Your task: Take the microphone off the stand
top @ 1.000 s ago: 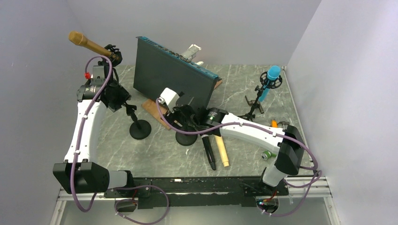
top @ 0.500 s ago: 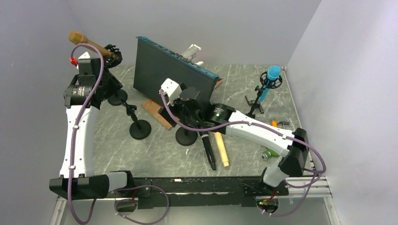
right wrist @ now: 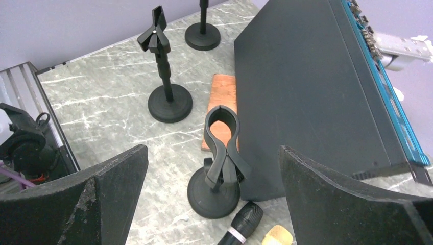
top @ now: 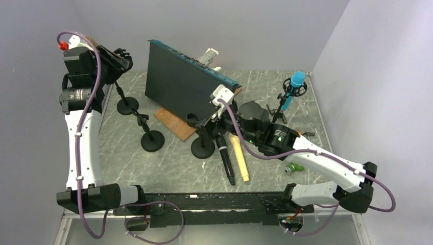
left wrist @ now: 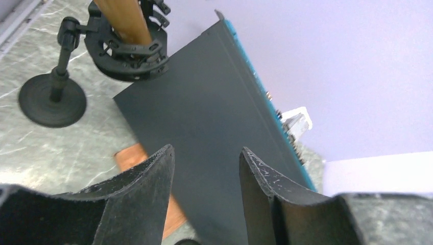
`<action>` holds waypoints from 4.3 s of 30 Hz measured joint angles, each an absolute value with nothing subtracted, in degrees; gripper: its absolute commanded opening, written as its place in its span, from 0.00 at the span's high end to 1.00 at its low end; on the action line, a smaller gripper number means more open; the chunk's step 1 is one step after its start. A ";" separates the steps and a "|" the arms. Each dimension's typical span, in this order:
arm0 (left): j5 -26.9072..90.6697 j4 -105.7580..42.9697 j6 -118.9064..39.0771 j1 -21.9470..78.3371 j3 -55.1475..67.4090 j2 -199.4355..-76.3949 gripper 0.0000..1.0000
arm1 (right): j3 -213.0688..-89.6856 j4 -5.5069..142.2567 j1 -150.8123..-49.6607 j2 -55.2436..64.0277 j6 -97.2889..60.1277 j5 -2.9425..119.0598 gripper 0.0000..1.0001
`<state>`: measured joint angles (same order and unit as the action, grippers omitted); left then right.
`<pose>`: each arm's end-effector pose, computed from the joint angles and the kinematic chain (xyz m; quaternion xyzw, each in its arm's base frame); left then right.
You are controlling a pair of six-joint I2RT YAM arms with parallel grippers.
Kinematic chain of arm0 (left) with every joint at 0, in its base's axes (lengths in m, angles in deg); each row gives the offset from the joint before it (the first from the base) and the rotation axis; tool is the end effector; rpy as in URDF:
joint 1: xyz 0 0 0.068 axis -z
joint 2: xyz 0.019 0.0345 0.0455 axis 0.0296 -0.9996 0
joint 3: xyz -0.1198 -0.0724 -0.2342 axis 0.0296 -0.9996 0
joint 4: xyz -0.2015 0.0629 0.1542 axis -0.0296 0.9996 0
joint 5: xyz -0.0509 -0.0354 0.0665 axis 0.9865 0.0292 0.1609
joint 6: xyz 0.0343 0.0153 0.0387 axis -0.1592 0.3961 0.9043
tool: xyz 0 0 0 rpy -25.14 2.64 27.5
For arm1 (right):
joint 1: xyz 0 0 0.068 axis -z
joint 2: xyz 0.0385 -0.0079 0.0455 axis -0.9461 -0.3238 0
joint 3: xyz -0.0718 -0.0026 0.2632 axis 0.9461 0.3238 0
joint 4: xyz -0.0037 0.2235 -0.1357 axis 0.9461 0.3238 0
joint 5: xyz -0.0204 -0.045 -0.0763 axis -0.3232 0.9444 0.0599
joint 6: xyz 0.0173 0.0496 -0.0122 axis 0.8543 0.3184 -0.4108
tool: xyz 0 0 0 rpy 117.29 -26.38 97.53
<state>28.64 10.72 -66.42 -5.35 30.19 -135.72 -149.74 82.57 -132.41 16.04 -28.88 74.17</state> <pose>0.2489 0.0277 0.4853 -0.2841 0.7516 -0.1930 0.5632 0.1362 0.2380 0.4206 -0.3699 0.6715 0.2596 0.5872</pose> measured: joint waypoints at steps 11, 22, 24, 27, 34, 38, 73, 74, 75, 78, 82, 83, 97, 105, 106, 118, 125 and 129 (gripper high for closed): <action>20.59 -1.15 -71.51 -7.65 24.37 -137.88 0.45 | -143.82 82.26 -130.72 22.51 -27.79 74.39 0.00; 6.82 -20.84 -66.46 -8.65 16.74 -141.71 0.44 | -142.51 82.17 -129.52 24.50 -27.81 74.37 0.00; 7.52 -26.26 -65.15 -9.16 15.78 -143.63 0.45 | -142.13 82.22 -129.46 24.81 -27.81 74.32 0.00; 8.48 -31.20 -63.38 -9.62 14.87 -146.36 0.46 | -142.13 82.22 -129.37 24.81 -27.92 74.15 0.00; 8.86 -38.35 -60.74 -9.70 15.00 -150.73 0.44 | -142.26 82.22 -129.33 24.77 -28.16 73.19 0.00; 9.42 -41.26 -60.39 -10.07 15.00 -152.05 0.50 | -143.42 82.33 -129.33 24.59 -28.12 72.79 0.00; 10.17 -31.09 -61.02 -12.17 26.95 -150.38 1.00 | -150.35 82.00 -129.33 18.01 -21.08 69.71 0.00; 9.73 -29.32 -61.52 -12.17 28.20 -149.93 1.00 | -150.35 81.98 -129.33 18.08 -20.60 69.99 0.00; 9.53 -28.08 -61.94 -12.17 29.29 -149.62 1.00 | -150.24 81.87 -129.33 18.27 -20.34 70.26 0.00; 10.17 -22.70 -63.84 -11.87 32.85 -148.07 1.00 | -148.45 81.76 -129.30 20.48 -19.53 71.83 0.00; 12.66 -16.06 -65.81 -8.70 31.74 -141.82 1.00 | -146.20 81.95 -129.30 25.22 -17.52 75.35 0.00; 13.90 -14.64 -66.03 -6.45 30.43 -139.30 1.00 | -146.18 82.22 -129.28 26.30 -16.84 76.42 0.00; 28.29 -9.80 -75.16 39.43 7.81 -129.01 1.00 | -145.19 97.73 -129.26 48.61 -6.02 97.53 0.02; 23.41 -10.79 -85.35 60.85 7.54 -145.82 1.00 | -144.69 101.25 -129.19 55.26 -0.99 100.55 0.09; 22.52 -10.09 -86.59 62.10 8.64 -148.42 1.00 | -144.63 101.45 -129.17 55.50 -0.62 100.55 0.09; 13.90 -3.01 -98.83 68.26 22.14 -173.01 1.00 | -143.42 106.98 -129.17 54.88 2.33 97.58 0.08; 10.12 -2.88 -101.15 68.26 23.15 -179.50 1.00 | -143.44 111.92 -129.17 59.87 3.31 99.44 0.07; 9.34 -2.66 -101.57 68.46 25.12 -182.47 0.94 | -143.69 114.78 -129.15 63.17 3.82 102.01 0.07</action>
<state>9.34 -2.66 -101.57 68.46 25.12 -182.47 -143.69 114.78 -129.15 63.17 3.82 102.01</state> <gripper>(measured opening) 0.357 0.923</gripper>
